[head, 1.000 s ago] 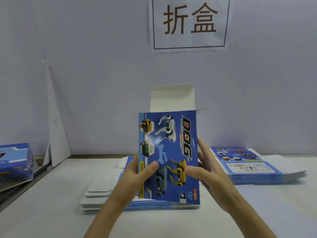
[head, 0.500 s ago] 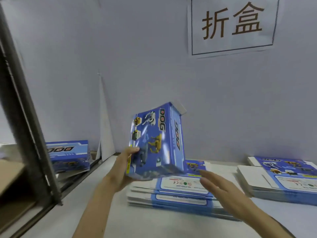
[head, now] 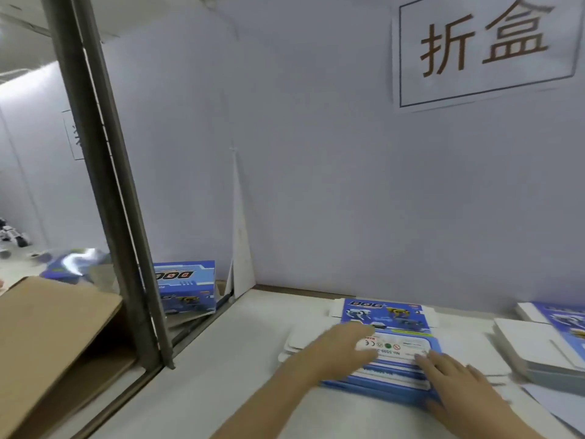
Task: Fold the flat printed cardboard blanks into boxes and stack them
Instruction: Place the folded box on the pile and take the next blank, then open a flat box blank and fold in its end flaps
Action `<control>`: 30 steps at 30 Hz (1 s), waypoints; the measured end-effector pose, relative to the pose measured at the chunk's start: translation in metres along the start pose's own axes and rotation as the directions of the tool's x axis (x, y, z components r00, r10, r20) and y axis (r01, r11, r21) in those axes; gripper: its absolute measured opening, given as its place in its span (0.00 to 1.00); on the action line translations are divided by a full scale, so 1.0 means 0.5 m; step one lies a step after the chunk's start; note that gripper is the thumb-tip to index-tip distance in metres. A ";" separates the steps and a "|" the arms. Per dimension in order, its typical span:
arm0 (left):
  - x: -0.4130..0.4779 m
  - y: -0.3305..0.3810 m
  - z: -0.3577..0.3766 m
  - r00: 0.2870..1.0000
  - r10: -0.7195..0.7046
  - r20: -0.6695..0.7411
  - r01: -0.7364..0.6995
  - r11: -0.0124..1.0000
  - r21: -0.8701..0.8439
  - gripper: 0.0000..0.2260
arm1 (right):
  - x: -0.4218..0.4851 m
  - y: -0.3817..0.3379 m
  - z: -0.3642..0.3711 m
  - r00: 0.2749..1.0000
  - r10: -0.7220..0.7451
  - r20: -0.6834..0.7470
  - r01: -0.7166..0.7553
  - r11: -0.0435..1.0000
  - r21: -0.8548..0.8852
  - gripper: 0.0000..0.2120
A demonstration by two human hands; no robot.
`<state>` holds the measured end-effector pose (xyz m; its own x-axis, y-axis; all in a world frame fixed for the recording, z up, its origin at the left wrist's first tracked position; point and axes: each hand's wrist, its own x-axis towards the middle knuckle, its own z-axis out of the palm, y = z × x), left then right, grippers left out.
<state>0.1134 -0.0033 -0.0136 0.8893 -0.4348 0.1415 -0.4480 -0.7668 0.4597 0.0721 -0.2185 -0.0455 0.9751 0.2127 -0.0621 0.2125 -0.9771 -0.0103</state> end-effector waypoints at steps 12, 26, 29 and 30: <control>0.014 -0.018 0.139 0.986 0.153 -0.068 -0.133 0.962 0.237 0.25 | -0.036 0.036 0.037 0.984 -0.045 -0.171 0.054 0.997 0.050 0.25; 0.007 0.008 0.114 0.876 0.480 0.045 -0.343 0.556 0.757 0.25 | -0.042 0.024 0.025 0.951 0.063 -0.302 -0.047 0.997 0.060 0.25; -0.001 0.024 0.106 0.893 0.451 0.013 -0.319 0.611 0.724 0.22 | -0.062 0.023 0.019 0.844 0.077 -0.531 -0.022 0.994 0.110 0.27; -0.004 0.026 0.102 0.896 0.443 -0.024 -0.302 0.649 0.698 0.19 | -0.071 0.025 0.014 0.760 0.098 -0.643 0.016 0.986 0.168 0.27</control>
<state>0.1012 -0.0365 -0.0527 0.6009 -0.7179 0.3514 -0.6232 -0.6961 -0.3565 0.0395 -0.2383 -0.0504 0.8020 0.0682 0.5934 0.2143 -0.9602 -0.1793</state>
